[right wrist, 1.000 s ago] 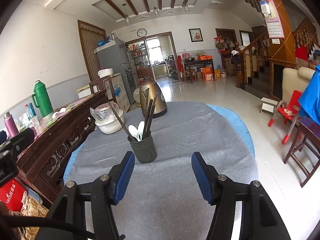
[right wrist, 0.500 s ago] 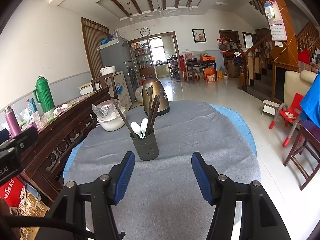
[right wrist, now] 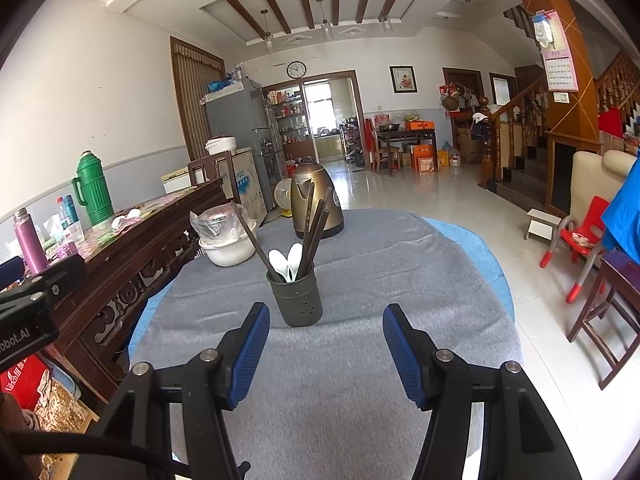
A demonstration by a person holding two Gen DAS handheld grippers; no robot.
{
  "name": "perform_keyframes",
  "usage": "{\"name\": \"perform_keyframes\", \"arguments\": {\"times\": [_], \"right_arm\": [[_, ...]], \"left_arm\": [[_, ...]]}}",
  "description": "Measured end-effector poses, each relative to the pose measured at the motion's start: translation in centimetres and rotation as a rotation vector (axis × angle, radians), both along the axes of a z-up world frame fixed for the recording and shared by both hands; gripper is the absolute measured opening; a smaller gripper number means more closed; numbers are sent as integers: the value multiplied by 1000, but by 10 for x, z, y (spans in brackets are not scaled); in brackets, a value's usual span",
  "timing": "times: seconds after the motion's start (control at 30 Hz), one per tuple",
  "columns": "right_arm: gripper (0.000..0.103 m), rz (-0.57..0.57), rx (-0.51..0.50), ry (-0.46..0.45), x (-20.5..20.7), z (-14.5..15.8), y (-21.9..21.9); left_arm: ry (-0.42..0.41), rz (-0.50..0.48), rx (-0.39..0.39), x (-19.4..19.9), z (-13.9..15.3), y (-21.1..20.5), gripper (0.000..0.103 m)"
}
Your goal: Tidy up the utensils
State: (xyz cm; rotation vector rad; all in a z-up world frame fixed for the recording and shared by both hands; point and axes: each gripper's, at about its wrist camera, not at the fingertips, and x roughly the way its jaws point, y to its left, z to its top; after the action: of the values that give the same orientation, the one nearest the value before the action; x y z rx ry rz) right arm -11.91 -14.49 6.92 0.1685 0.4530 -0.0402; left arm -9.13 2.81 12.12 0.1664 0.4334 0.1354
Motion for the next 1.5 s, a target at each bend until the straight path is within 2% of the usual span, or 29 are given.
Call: {"name": "perform_keyframes", "arguments": {"times": [1.5], "right_arm": [[63,38,-24,-19,-11,4,10]], "left_arm": [[24,38,-24,1,-10,17,101]]}}
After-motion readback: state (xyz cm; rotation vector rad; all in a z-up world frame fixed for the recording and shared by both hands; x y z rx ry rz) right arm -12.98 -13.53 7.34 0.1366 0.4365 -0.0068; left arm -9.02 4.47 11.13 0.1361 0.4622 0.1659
